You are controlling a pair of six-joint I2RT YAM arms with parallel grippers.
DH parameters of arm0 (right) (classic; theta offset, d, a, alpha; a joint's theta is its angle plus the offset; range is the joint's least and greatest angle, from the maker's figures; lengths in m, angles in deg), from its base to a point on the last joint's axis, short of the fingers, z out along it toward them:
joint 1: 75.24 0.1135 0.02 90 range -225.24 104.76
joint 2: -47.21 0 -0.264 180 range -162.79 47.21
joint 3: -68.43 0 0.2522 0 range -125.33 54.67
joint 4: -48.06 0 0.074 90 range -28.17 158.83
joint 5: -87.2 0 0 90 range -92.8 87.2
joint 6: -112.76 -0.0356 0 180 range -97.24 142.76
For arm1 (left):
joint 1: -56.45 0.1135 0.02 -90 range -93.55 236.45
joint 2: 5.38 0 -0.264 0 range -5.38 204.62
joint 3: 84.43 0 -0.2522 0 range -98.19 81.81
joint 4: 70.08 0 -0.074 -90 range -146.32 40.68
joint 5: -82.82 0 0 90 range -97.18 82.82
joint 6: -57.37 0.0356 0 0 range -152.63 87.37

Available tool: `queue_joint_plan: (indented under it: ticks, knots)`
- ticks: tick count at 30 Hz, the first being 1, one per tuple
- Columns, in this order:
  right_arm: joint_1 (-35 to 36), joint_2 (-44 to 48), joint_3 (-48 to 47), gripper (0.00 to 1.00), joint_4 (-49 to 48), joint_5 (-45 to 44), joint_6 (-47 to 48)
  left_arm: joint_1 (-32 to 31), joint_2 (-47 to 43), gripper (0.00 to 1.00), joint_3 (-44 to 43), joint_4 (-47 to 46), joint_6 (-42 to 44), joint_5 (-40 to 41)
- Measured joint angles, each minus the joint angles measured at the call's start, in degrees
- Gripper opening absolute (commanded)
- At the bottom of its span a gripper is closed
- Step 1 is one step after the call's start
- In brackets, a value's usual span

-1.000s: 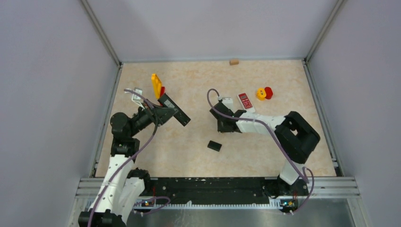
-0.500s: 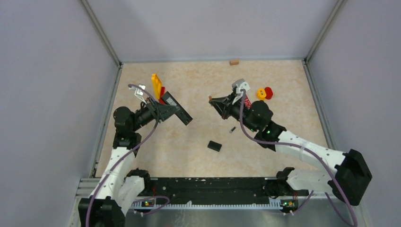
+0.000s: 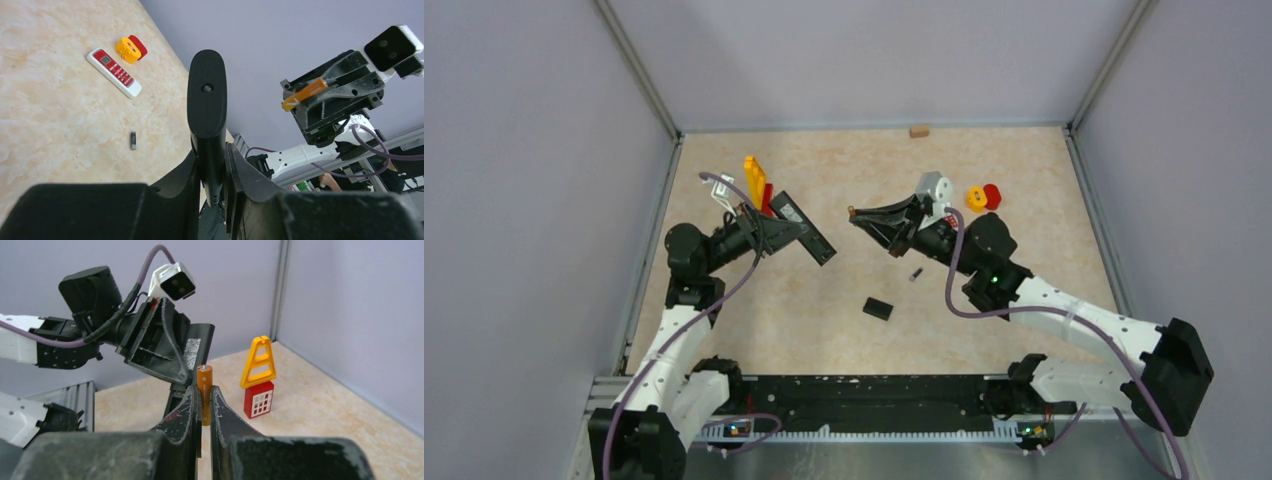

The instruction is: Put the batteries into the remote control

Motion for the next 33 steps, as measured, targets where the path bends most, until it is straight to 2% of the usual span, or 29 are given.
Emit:
queue_joint_plan:
  ticks: [8,16,33]
  knots:
    - [7.50,-2.32,-9.77,0.00,11.54,-2.62,0.33,-0.22,0.48,0.00,-0.57,-0.07,-2.40,0.07]
    - [11.23,-6.91,-10.23,0.00,16.98,-7.69,1.53,-0.26,1.14,0.00,-0.81,-0.11,-4.44,0.09]
    - [12.87,-10.73,-10.23,0.00,16.72,-13.42,1.73,-0.26,1.14,0.00,-1.01,-1.70,-6.64,-0.31]
